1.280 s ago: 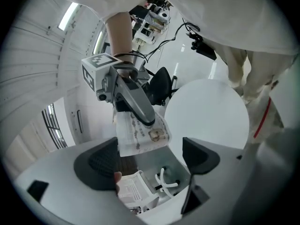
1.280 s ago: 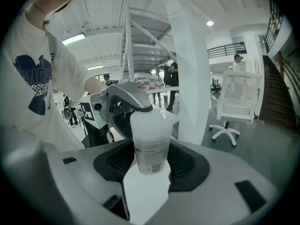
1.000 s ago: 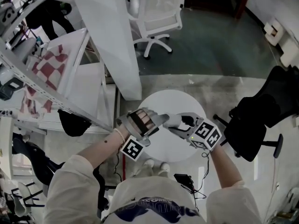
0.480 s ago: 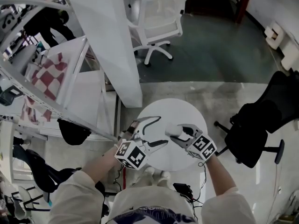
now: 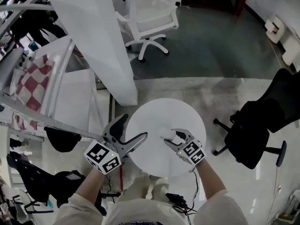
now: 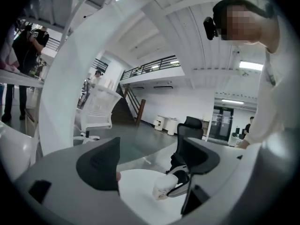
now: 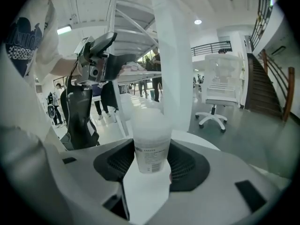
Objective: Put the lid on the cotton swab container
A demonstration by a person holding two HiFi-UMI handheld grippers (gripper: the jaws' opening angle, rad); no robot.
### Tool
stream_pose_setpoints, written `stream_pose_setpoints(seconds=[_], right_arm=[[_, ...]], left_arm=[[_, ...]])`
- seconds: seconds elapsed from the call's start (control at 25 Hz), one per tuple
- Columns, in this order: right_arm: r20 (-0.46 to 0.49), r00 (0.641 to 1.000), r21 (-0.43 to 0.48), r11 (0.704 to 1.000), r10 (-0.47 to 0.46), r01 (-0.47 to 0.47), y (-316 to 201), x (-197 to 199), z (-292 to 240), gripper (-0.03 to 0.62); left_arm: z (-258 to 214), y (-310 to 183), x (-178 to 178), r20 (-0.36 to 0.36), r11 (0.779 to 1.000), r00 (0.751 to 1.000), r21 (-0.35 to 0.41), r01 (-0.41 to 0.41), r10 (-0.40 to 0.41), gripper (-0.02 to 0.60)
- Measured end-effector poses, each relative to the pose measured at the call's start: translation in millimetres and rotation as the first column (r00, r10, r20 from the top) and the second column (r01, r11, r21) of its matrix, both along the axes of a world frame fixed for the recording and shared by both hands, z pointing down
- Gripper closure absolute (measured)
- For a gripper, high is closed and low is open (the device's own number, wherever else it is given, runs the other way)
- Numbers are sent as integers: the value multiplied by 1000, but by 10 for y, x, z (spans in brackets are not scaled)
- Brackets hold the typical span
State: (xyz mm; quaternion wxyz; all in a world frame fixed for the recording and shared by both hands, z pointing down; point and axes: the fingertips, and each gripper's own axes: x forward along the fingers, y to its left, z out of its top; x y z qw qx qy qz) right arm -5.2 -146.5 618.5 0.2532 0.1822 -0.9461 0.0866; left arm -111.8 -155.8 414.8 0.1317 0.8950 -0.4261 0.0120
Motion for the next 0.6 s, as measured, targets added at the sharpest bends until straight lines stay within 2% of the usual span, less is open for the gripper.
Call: stream_pose_setpoints(seconds=[0.16, 0.28, 0.6], right_arm=[[-45, 999, 6, 1000, -25, 26, -108, 19, 297, 365], [-68, 997, 1, 999, -37, 37, -182, 53, 512, 365], [-91, 995, -28, 999, -43, 41, -239, 101, 947, 365]], left_arm=[[162, -35, -175, -48, 998, 998, -47, 47, -49, 172], [301, -42, -261, -44, 996, 997, -66, 65, -67, 172], [514, -183, -341, -120, 989, 986, -108, 101, -113, 172]])
